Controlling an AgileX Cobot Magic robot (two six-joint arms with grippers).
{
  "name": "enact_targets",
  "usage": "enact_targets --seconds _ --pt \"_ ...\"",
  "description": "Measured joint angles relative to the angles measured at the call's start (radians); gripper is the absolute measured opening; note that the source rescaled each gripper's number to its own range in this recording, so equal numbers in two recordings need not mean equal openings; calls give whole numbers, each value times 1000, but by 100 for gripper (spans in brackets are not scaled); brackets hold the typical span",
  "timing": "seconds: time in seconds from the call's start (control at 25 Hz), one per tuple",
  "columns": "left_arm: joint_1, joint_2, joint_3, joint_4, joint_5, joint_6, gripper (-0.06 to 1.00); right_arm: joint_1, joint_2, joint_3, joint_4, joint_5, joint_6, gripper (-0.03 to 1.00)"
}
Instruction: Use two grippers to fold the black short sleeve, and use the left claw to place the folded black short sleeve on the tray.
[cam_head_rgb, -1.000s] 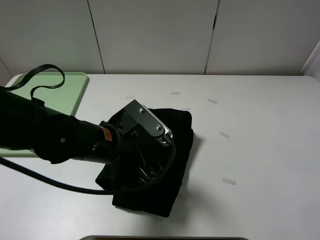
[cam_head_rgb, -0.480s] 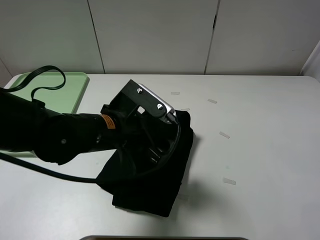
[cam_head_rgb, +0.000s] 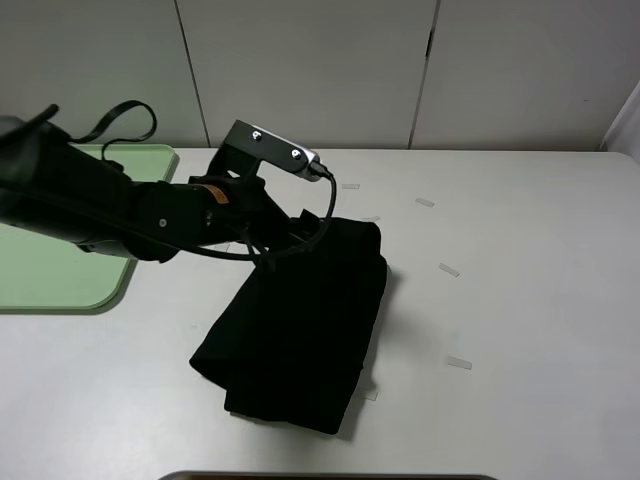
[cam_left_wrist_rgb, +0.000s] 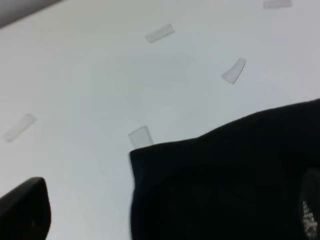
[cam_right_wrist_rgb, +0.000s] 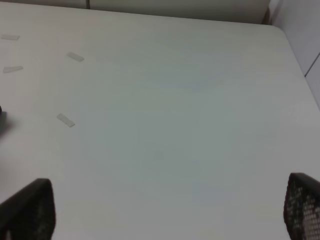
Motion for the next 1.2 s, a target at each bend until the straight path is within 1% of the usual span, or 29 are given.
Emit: enact_targets --seconds 0.2,0.24,0.52,0.8,0.88,0.96,1.0,1.08,1.16,1.2 --pt "0 124 -129 1 59 0 100 0 0 0 0 0 0 100" --pt "0 124 -129 1 59 0 100 0 0 0 0 0 0 100" --pt "-21 231 -271 2 89 -1 100 0 0 0 0 0 0 100" --pt "-36 258 -302 3 92 -2 100 0 0 0 0 0 0 100" --pt "-31 242 -303 3 114 -2 100 0 0 0 0 0 0 100" --pt "5 148 -305 -8 239 -2 100 0 0 0 0 0 0 100" --pt "5 148 -305 -8 239 -2 100 0 0 0 0 0 0 100" --pt "44 66 -308 -36 358 -2 100 0 0 0 0 0 0 100" --pt "98 -7 -309 -74 497 6 100 0 0 0 0 0 0 100" --pt "131 -46 -309 -99 594 8 100 0 0 0 0 0 0 100"
